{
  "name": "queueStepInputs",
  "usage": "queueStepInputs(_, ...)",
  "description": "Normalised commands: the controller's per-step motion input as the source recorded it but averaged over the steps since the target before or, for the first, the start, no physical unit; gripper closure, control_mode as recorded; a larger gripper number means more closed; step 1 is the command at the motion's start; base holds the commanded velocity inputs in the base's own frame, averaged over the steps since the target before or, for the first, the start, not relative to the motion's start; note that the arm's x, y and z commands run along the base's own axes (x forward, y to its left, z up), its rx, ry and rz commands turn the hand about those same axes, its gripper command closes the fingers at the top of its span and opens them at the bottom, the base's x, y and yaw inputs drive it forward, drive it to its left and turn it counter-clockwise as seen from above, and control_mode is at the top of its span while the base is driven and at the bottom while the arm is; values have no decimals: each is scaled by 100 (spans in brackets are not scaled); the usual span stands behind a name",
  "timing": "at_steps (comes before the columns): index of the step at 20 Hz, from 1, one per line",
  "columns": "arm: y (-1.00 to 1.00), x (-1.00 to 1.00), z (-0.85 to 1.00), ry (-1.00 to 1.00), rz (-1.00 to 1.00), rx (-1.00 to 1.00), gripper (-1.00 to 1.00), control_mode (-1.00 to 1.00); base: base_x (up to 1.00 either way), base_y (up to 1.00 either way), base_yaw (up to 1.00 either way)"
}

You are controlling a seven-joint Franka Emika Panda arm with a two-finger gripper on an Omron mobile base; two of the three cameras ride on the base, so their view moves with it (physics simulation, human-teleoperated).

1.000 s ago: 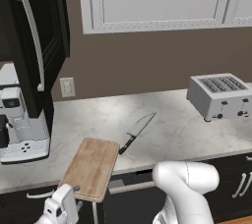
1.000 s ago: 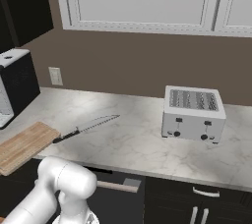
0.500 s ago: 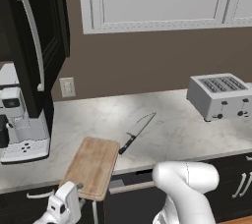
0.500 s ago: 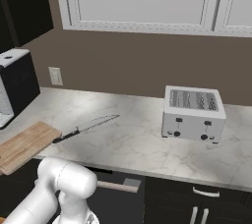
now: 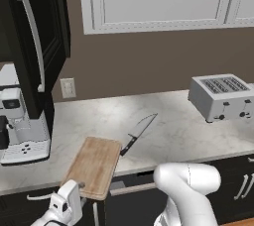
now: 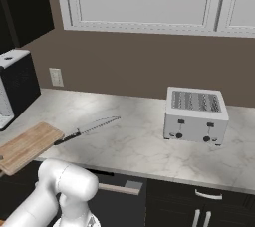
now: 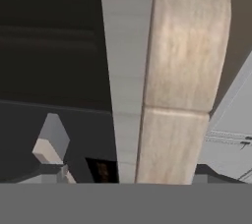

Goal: Move the cutting board and knife to the sink. Then move spray from the cabinet to the counter.

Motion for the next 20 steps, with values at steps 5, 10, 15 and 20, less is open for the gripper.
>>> queueStepInputs(5,-4,0,4,-1,0,0,100,-100,0,0,0)
queueStepInputs(10,-11,0,8,-1,0,0,100,-100,0,0,0)
queueStepInputs(15,-9,-4,20,0,0,0,100,-100,0,0,0)
queueStepInputs(20,0,-12,43,0,0,0,100,-100,0,0,0)
